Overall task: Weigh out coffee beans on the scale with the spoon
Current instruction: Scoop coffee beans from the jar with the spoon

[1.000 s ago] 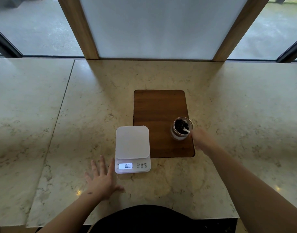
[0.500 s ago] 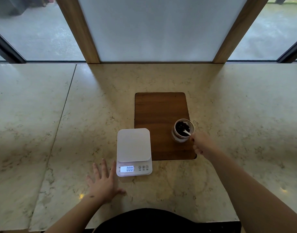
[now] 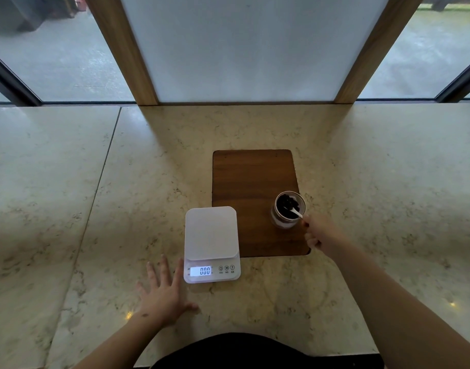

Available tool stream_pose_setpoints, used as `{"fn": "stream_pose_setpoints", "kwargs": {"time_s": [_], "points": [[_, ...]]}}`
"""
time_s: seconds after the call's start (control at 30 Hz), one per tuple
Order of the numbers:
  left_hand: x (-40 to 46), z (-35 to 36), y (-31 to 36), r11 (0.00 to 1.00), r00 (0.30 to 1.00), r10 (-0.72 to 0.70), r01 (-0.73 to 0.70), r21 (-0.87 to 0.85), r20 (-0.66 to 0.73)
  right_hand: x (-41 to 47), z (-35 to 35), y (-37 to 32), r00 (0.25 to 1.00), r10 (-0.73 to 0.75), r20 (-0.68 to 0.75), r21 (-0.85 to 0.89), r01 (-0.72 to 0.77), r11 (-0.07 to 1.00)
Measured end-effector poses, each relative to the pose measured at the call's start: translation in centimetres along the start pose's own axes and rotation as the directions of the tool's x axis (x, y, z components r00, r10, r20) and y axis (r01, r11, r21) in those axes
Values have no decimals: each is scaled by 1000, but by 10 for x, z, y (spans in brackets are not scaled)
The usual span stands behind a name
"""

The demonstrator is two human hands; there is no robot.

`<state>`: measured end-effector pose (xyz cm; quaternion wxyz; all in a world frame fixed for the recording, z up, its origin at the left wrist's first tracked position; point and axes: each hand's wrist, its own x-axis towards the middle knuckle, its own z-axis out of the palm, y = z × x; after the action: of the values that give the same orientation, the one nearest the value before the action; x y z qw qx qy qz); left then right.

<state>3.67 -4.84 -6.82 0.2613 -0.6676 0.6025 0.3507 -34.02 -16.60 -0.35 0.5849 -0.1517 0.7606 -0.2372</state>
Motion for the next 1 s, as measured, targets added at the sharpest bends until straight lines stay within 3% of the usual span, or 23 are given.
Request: {"fn": "stream_pose_setpoints", "kwargs": {"time_s": [0.8, 1.0], "points": [[-2, -2, 0, 1000, 1000, 7, -7, -16, -7, -22, -11, 13, 999, -44, 24, 85, 42, 995], [1, 2, -2, 1000, 1000, 20, -20, -19, -17, -23, -11, 12, 992, -113, 62, 65, 109, 992]]}}
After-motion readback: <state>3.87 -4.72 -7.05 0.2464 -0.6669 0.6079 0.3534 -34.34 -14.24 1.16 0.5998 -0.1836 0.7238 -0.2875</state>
